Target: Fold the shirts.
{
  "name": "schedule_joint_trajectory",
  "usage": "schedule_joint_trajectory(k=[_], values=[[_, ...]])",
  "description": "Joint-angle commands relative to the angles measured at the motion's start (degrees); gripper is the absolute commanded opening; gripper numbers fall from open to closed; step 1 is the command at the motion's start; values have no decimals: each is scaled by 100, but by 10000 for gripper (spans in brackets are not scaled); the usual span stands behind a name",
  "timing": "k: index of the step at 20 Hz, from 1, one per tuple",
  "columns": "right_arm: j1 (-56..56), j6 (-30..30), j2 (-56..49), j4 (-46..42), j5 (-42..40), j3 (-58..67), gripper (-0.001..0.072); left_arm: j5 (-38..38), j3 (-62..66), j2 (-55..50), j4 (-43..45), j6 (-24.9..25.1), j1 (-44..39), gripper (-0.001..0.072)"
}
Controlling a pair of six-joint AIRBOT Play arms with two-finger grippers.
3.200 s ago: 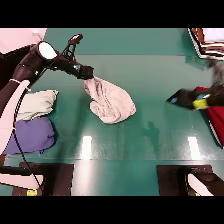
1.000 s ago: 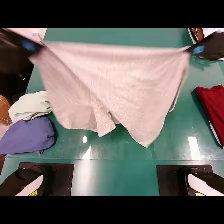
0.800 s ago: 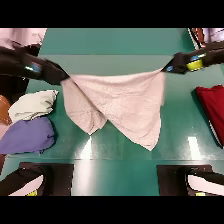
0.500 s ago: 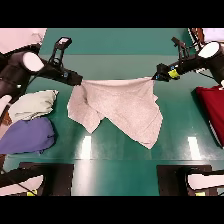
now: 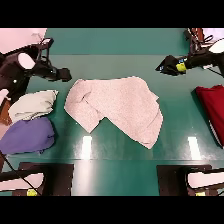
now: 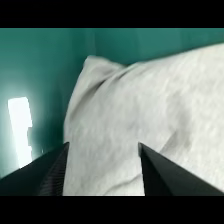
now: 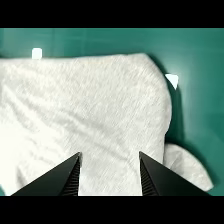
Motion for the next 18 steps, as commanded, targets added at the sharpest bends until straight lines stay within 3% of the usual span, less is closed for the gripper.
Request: schedule_joint_trajectory(k=[1,8,13,14,16,17,18], values=[[-103,-258,518,192,369,-590,416,-1040,-389,87,11,57,345,519],[-151,-262,1843,192,-74,-2382,416,-197,-1703,79,-313,81,315,518],[-186,-260,2203,179,-122,-2824,416,-160,-1801,-122,-363,83,317,518],[-186,-260,2203,179,-98,-2830,416,-144,-1801,-149,-365,81,315,483],[-188,-260,2199,175,-101,-2830,416,-22,-1799,-157,-367,81,317,139],[-188,-258,2199,175,-59,-2830,416,22,-1786,-151,-387,76,317,24],[-190,-249,2199,127,96,-2833,416,-13,-1742,-129,-385,76,317,21]])
